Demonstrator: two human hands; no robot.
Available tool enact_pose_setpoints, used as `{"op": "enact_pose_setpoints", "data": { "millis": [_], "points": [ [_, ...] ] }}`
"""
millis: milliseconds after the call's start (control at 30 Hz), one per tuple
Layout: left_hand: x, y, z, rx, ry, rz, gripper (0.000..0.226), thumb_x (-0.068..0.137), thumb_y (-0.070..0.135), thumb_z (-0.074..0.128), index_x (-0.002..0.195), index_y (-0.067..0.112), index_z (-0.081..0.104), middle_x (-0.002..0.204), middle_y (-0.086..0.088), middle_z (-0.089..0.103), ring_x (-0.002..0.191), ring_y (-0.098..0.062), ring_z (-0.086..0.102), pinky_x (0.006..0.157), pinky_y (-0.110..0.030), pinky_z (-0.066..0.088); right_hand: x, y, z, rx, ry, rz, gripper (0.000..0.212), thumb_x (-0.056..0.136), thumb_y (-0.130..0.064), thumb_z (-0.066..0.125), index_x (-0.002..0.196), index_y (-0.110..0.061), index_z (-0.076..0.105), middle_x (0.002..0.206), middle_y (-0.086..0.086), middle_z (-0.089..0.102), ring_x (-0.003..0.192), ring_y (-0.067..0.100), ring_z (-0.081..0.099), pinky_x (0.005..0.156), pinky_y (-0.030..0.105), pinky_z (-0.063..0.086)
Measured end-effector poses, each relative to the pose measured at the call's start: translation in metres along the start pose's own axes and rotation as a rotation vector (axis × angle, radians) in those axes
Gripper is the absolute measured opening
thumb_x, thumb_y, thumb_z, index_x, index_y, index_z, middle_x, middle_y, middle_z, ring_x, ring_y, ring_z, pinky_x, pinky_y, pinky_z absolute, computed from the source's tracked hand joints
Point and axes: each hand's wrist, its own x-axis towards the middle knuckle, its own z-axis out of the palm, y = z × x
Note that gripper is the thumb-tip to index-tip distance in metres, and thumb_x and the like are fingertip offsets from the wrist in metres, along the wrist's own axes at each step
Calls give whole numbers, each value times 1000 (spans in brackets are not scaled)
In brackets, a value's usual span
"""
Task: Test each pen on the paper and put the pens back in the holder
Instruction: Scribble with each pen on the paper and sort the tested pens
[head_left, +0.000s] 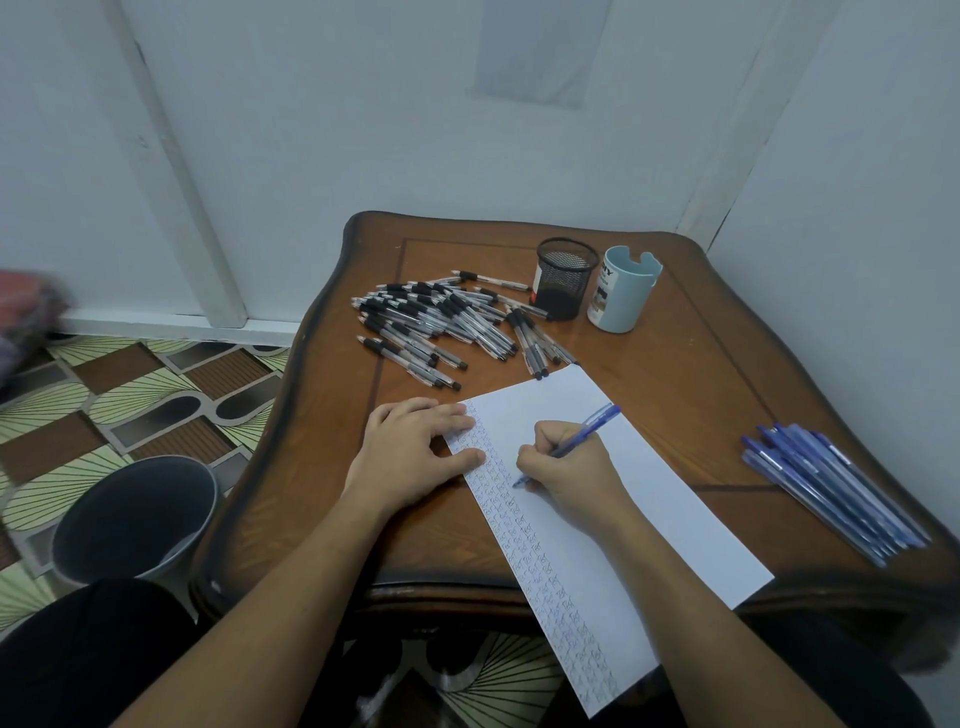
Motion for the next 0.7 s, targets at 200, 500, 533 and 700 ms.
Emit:
{"op": "enact_pose_setpoints", "data": {
  "millis": [200,500,533,700],
  "points": [
    [0,0,-1,3,-2,-4,49,82,67,55,126,44,57,139,26,47,133,0,32,112,-36,12,-1,-1,0,-16,23,-11,40,86,-6,67,55,-15,44,53,-1,42,55,7,54,52,19,44],
    [0,-1,0,-4,-8,-4,49,82,68,55,126,45,57,138,27,47,133,0,32,111,-37,12,0,2,-2,-19,31,8,44,85,-8,68,51,-23,44,51,-6,43,60,12,55,56,26,46],
    [0,0,0,-3,-9,-3,49,82,67,55,126,45,57,138,27,47,133,0,32,111,-37,12,0,2,-2,-19,27,9,44,85,-7,67,51,-23,44,50,-6,43,59,11,54,55,25,46],
    [0,-1,0,-5,-10,3,54,79,72,50,125,45,58,138,27,47,133,0,31,111,-36,12,0,2,-1,2,53,-10,45,86,-7,66,51,-22,43,52,-1,42,58,13,56,54,23,46]
  ]
}}
